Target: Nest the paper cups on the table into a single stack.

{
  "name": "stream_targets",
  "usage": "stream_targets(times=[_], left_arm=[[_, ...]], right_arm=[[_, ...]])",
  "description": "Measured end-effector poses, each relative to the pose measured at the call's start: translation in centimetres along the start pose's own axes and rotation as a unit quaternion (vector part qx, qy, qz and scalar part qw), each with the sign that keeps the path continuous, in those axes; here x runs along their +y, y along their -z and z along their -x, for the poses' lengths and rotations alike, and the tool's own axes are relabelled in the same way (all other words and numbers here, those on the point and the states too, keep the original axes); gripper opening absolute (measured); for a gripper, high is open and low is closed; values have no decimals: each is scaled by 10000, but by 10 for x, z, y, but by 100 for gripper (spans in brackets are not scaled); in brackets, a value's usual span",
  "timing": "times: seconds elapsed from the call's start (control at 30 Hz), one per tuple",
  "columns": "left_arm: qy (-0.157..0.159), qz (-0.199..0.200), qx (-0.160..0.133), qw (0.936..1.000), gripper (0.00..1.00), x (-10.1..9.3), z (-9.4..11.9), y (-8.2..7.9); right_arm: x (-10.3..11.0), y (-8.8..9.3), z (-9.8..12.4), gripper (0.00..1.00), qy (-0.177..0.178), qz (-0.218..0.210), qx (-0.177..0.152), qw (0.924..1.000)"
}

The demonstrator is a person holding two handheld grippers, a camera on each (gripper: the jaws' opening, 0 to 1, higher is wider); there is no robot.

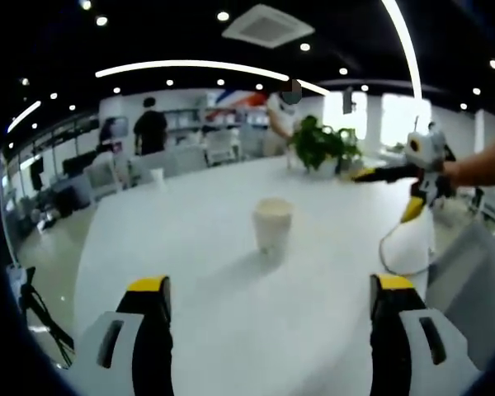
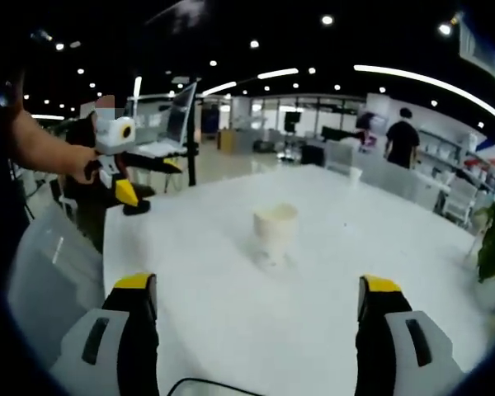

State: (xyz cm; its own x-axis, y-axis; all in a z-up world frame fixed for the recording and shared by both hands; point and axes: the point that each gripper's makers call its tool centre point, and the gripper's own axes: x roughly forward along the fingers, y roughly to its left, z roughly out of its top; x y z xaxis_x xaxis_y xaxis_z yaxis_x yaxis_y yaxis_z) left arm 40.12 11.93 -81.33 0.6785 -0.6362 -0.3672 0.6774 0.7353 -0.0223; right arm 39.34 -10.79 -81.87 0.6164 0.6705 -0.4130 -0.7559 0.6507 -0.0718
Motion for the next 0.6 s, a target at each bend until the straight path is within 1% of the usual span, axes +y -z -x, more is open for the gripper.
stream_targets(times=[0.33,0.6], left_arm=[[20,-2,-3,10000,98,-1,-5,-3],[27,-3,5,10000,98,-2,-4,-1]], right_arm=[[0,6,2,100,30,-72,3,10000],[-2,7,3,100,69,-97,15,9999]])
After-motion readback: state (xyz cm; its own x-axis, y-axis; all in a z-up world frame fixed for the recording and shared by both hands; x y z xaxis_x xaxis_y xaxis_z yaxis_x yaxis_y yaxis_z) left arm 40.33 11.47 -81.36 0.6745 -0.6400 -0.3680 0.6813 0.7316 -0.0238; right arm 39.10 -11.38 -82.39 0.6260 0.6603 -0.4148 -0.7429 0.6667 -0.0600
